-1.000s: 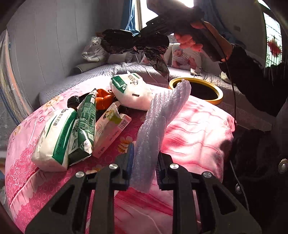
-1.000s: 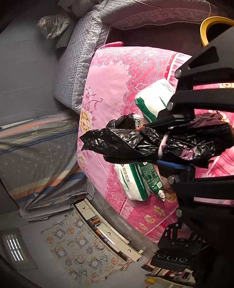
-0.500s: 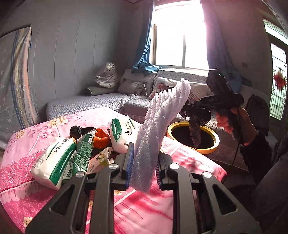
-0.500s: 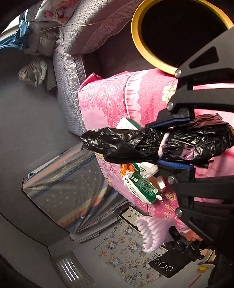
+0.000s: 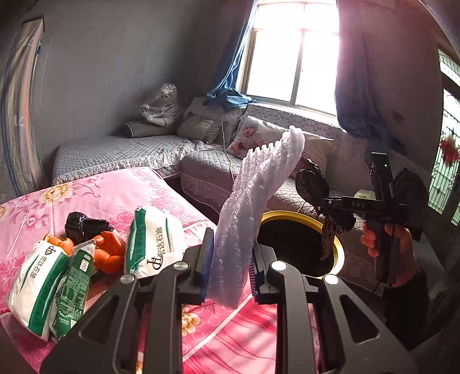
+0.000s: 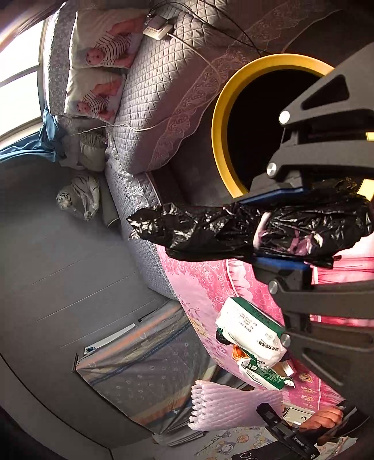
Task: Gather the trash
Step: 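Carry the black bag and foam net over the yellow-rimmed bin with both tools, then open both tools over the bin to drop the bag and foam net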
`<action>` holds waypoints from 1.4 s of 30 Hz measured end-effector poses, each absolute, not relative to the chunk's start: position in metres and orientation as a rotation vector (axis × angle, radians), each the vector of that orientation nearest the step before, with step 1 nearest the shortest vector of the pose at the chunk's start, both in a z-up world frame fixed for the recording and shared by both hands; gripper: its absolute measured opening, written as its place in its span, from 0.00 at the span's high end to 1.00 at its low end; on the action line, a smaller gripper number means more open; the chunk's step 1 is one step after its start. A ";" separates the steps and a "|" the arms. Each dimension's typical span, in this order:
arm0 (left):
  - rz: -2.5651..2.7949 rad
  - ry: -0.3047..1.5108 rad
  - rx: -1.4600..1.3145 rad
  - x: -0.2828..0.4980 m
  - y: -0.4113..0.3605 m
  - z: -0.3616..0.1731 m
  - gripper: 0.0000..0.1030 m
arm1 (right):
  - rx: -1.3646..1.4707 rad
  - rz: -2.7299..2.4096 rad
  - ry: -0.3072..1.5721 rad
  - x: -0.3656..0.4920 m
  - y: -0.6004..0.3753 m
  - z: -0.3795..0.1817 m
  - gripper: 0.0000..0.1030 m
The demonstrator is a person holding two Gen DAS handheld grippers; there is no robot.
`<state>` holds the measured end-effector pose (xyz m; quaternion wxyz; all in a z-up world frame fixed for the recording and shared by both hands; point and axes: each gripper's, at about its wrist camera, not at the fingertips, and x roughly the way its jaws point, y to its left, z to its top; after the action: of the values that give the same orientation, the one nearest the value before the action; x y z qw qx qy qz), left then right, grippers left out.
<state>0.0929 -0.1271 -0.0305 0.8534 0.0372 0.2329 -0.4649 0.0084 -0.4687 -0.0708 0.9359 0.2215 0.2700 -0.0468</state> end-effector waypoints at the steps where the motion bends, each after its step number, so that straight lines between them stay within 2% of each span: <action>1: -0.990 0.500 0.083 0.095 -0.137 -0.031 0.80 | 0.464 -0.100 0.557 0.008 -0.473 -0.074 0.71; 18: -1.094 0.711 0.211 0.129 -0.326 -0.069 0.80 | 0.618 -0.256 0.641 0.005 -0.528 -0.140 0.71; 29: -1.071 0.829 0.214 0.148 -0.386 -0.105 0.80 | 0.678 -0.296 0.645 -0.007 -0.547 -0.150 0.70; 32: -1.069 0.834 0.195 0.151 -0.388 -0.104 0.79 | 0.676 -0.315 0.637 -0.012 -0.546 -0.146 0.66; 33: -1.069 0.838 0.190 0.150 -0.388 -0.105 0.78 | 0.679 -0.326 0.631 -0.014 -0.547 -0.145 0.61; 34: -1.069 0.841 0.186 0.149 -0.388 -0.105 0.77 | 0.683 -0.334 0.624 -0.016 -0.547 -0.144 0.55; 36: -1.058 0.845 0.181 0.151 -0.389 -0.105 0.69 | 0.694 -0.343 0.609 -0.019 -0.550 -0.142 0.51; 38: -1.047 0.841 0.176 0.152 -0.386 -0.106 0.57 | 0.698 -0.350 0.601 -0.022 -0.553 -0.140 0.50; 39: -1.042 0.839 0.168 0.153 -0.384 -0.106 0.55 | 0.700 -0.356 0.597 -0.024 -0.554 -0.139 0.50; 42: -1.029 0.838 0.131 0.157 -0.378 -0.103 0.41 | 0.699 -0.369 0.586 -0.027 -0.556 -0.135 0.50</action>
<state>0.1566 -0.3779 -0.1029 0.7859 0.0606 0.3886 -0.4772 -0.0271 -0.5562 -0.1346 0.8814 0.3358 0.2812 -0.1770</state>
